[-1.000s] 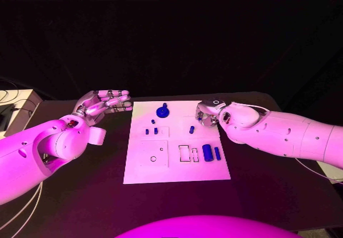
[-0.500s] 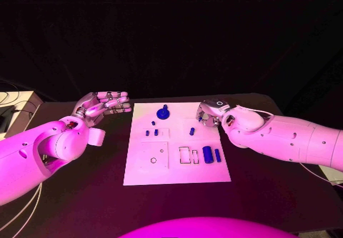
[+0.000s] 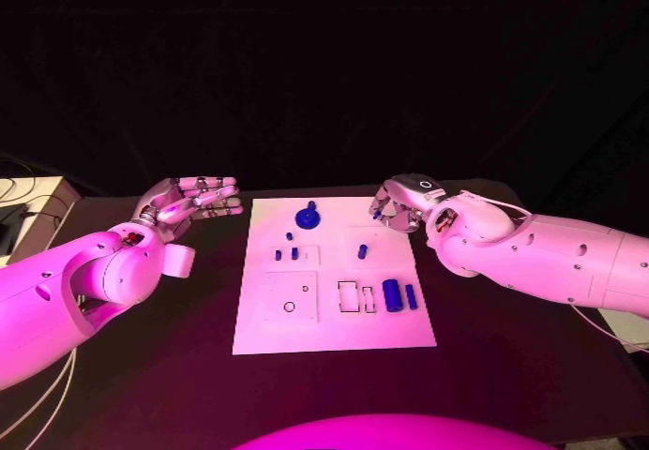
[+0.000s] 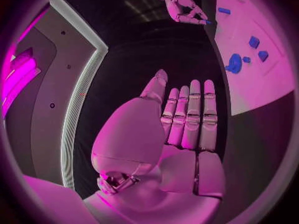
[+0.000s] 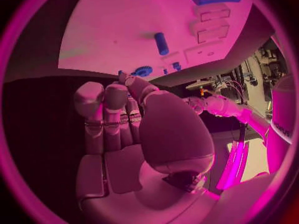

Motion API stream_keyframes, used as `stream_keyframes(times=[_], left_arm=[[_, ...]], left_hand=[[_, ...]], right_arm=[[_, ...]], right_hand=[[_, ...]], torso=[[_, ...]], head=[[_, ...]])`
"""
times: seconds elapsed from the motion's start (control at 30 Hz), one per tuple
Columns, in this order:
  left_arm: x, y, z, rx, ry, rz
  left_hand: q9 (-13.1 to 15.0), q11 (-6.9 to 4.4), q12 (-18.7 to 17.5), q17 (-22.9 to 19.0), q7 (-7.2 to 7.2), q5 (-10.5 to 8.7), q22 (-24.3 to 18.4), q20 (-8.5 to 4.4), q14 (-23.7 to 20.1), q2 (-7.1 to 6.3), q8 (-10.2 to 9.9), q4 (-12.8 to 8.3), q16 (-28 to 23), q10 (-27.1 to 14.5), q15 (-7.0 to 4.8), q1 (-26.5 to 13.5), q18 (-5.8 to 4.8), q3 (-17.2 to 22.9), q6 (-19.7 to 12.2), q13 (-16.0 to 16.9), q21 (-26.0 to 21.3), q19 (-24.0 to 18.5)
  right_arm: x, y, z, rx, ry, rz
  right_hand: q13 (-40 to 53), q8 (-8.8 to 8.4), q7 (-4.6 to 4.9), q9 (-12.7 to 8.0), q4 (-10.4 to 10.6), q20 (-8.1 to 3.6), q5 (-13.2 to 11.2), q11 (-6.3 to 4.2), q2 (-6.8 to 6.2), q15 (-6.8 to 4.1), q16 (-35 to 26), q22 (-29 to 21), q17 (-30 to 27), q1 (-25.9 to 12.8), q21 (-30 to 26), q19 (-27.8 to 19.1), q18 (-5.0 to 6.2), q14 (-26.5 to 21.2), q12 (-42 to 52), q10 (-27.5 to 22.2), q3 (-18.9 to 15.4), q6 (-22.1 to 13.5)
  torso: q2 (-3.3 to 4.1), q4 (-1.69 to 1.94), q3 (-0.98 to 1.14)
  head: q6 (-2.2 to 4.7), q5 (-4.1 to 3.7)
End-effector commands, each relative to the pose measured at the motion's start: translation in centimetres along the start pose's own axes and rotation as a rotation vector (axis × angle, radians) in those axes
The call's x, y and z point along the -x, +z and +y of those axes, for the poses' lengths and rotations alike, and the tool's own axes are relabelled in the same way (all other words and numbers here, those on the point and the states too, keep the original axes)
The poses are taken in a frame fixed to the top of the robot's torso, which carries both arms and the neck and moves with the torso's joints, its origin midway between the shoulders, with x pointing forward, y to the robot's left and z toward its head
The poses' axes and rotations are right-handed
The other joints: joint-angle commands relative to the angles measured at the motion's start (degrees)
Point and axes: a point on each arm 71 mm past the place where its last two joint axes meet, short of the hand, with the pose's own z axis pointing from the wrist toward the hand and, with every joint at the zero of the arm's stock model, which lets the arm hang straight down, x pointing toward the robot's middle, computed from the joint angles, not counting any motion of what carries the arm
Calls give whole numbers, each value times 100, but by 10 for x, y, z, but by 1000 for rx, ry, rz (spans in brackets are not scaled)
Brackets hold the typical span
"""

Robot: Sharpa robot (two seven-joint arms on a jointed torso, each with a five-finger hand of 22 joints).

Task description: Assemble the parts on the task board

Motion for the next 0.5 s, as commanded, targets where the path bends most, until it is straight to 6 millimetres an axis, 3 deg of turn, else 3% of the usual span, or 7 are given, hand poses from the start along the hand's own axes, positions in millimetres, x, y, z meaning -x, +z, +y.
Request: stream_keyframes(times=[0.03,0.2,0.43,0.5], left_arm=[[-2,1,0,-5,-1,10],[-5,2,-1,-10,-3,13],[-12,3,-3,-32,-7,15],[-14,4,-3,-35,-7,14]], left_hand=[[-4,4,-23,6,-11,-5,-5,5,-4,-2,-23,-15,3,-38,33,-24,-56,-28,-8,-3,31,12],[-4,4,-23,6,-11,-5,-5,5,-4,-2,-23,-15,3,-38,33,-24,-56,-28,-8,-3,31,12],[-3,-8,-19,8,-14,-3,-24,2,7,10,-20,-21,6,-3,27,-12,-54,-19,12,-2,43,18],[-3,-8,-19,8,-14,-3,-24,2,7,10,-20,-21,6,-3,27,-12,-54,-19,12,-2,43,18]], right_arm=[[3,-3,11,15,90,-5],[0,-6,35,75,127,12],[-18,-10,85,207,91,50],[-24,-11,96,231,84,60]], right_hand=[[22,-18,6,-7,-46,-29,53,-257,45,-26,22,556,2,14,3,193,72,-11,12,442,-4,34],[22,-18,6,-8,-52,-28,62,-256,46,-25,22,555,1,14,5,190,73,-11,12,440,-10,34],[22,-17,4,-9,-63,-26,76,-258,50,-25,24,554,-3,4,18,185,76,-8,12,445,-18,39],[22,-18,1,-10,-64,-26,94,-258,47,-26,25,553,-5,-1,19,182,77,-8,12,445,-22,40]], torso=[[6,-2,-5],[8,0,-1],[-2,8,-15],[2,17,-17]], head=[[27,38],[31,126],[17,373],[8,412]])
